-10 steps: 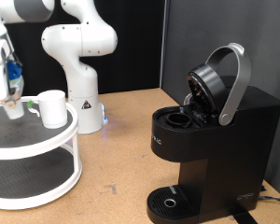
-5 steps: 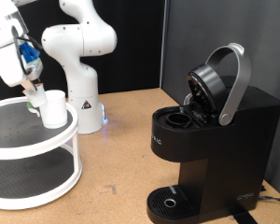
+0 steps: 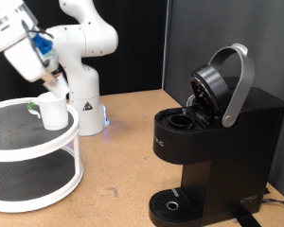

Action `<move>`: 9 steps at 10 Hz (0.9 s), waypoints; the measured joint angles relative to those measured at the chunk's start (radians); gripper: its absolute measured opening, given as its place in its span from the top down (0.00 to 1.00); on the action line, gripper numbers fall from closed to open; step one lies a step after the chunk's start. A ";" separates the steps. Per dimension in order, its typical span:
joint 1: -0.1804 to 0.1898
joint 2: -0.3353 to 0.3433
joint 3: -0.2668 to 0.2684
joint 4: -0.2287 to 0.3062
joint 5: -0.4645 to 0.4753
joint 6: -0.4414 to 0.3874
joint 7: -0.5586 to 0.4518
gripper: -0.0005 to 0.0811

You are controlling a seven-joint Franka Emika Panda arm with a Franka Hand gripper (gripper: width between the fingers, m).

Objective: Make a cup of coffee with the keurig machine

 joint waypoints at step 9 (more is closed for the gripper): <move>0.089 0.024 0.099 0.067 0.181 0.061 0.140 0.47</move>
